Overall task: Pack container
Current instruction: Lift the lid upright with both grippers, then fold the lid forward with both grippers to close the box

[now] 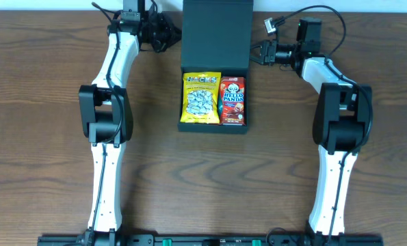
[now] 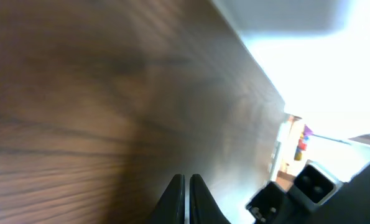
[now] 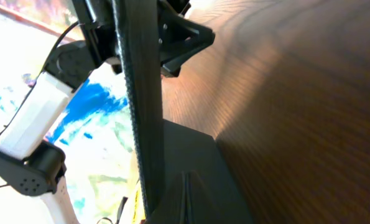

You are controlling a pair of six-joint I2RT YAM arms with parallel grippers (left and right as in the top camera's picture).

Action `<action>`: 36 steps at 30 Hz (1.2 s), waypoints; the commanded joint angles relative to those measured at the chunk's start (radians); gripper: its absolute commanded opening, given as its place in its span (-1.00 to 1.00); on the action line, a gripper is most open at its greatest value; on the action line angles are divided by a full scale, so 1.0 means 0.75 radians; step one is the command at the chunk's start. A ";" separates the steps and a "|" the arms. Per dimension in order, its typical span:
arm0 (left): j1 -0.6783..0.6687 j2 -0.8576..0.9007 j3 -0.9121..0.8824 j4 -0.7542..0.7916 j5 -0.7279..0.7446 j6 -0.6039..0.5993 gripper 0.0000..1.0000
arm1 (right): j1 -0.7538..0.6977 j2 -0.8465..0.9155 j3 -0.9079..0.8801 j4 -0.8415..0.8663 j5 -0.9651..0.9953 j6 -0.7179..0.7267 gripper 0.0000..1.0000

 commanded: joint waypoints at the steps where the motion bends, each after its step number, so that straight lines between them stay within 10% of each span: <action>1: -0.007 0.040 -0.005 0.084 0.170 -0.006 -0.88 | 0.011 -0.003 0.003 0.021 -0.165 -0.011 -0.97; 23: 0.011 0.040 -0.004 0.579 0.816 -0.009 -0.88 | -0.040 -0.003 0.003 0.116 -0.195 0.030 -0.97; 36: 0.014 0.040 -0.004 0.713 0.949 -0.094 -0.88 | -0.040 -0.003 0.003 0.514 -0.195 0.394 -0.97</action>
